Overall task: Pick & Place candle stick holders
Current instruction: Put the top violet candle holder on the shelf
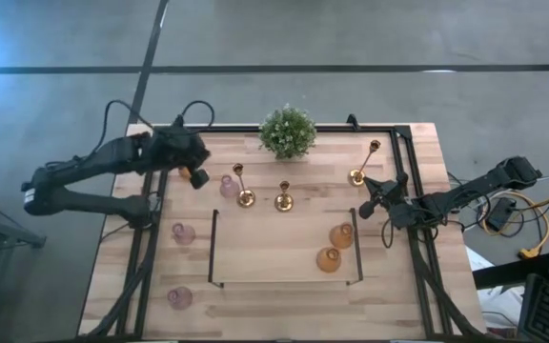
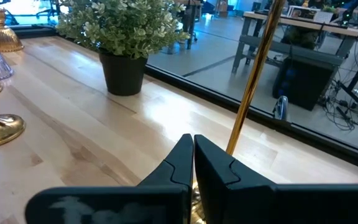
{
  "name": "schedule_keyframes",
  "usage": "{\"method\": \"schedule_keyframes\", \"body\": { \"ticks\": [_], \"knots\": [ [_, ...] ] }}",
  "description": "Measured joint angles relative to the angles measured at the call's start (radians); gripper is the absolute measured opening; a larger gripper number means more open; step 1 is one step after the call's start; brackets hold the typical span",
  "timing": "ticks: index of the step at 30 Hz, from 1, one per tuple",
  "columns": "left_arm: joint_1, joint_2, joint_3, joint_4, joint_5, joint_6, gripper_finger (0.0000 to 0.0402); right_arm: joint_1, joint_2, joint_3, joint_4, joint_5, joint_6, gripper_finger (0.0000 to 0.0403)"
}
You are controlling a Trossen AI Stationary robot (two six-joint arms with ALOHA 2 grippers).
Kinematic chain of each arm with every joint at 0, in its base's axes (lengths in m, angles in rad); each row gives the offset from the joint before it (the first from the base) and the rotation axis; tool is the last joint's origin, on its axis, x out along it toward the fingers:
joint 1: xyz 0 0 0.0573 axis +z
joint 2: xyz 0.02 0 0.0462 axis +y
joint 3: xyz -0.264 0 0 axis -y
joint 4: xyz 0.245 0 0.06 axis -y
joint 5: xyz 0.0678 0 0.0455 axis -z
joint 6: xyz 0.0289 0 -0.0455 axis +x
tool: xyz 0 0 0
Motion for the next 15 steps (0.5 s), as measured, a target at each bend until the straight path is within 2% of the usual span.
{"method": "schedule_keyframes", "body": {
  "ticks": [6,15],
  "knots": [
    [0.136,0.052,-0.036,0.033,0.08,0.087,0.0037,0.0,0.0,0.0,0.004,-0.034,0.0,0.0009],
    [0.286,0.201,-0.042,0.045,0.32,0.114,0.0037,0.001,0.0,0.0,0.049,-0.081,0.013,0.0009]
  ]
}}
